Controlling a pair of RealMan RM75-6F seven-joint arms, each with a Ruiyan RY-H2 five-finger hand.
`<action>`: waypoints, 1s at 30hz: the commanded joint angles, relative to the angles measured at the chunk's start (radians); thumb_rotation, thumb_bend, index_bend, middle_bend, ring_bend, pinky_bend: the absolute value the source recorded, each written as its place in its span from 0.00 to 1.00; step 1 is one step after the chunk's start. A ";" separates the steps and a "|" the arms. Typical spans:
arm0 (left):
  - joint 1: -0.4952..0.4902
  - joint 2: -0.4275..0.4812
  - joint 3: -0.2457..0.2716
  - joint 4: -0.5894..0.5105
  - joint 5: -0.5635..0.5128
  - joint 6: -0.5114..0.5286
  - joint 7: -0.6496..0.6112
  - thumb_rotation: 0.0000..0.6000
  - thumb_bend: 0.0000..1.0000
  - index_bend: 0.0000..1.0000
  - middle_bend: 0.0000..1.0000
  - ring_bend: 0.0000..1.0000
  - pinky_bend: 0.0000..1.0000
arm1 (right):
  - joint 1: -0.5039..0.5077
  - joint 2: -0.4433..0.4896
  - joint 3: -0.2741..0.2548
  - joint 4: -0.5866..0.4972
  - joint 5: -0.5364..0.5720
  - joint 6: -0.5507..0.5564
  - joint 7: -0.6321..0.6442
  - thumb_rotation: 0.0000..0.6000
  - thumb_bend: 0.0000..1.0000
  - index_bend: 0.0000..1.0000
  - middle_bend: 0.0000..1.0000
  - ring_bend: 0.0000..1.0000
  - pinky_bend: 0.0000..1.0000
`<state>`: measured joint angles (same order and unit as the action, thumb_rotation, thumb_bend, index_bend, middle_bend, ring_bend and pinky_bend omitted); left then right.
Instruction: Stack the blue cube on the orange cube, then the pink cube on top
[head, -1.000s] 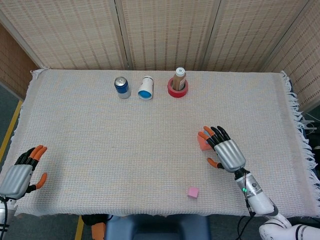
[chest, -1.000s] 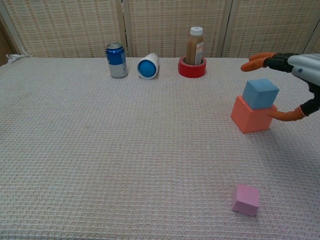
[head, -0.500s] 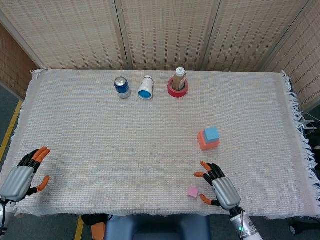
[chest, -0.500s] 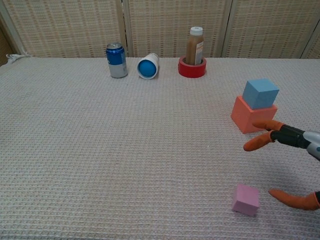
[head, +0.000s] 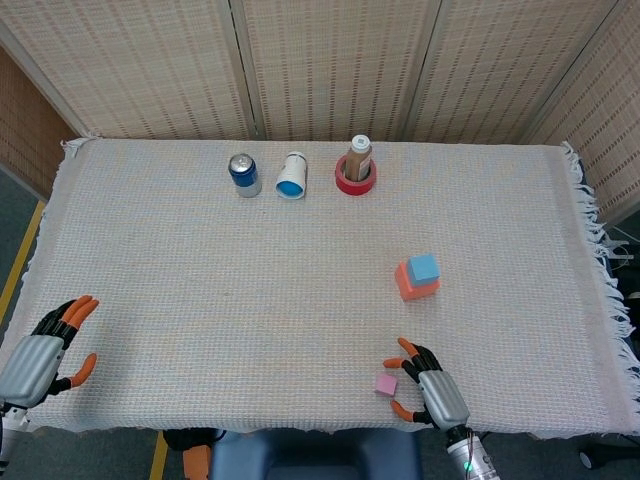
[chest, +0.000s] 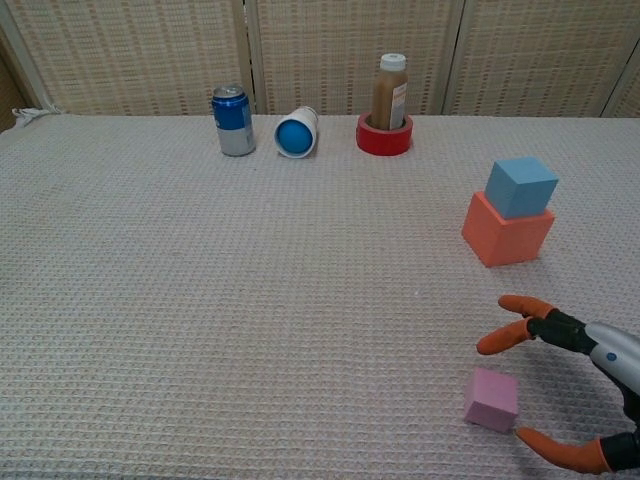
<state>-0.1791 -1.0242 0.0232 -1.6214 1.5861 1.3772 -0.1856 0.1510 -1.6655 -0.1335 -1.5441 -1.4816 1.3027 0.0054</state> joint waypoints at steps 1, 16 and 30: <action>0.000 0.001 0.001 0.001 0.000 -0.001 -0.002 1.00 0.46 0.00 0.00 0.00 0.11 | -0.009 -0.019 0.011 0.023 0.007 0.001 0.005 1.00 0.19 0.33 0.00 0.00 0.00; -0.003 0.003 0.000 0.009 0.002 0.003 -0.024 1.00 0.46 0.00 0.00 0.00 0.11 | -0.016 -0.054 0.051 0.052 0.021 -0.019 0.013 1.00 0.19 0.51 0.04 0.00 0.00; -0.001 0.000 0.001 0.010 0.005 0.008 -0.021 1.00 0.46 0.00 0.00 0.00 0.11 | 0.067 0.061 0.105 -0.056 0.024 -0.118 -0.056 1.00 0.34 0.55 0.06 0.00 0.00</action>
<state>-0.1806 -1.0237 0.0239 -1.6115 1.5908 1.3851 -0.2072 0.1975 -1.6280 -0.0401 -1.5775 -1.4558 1.2087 -0.0557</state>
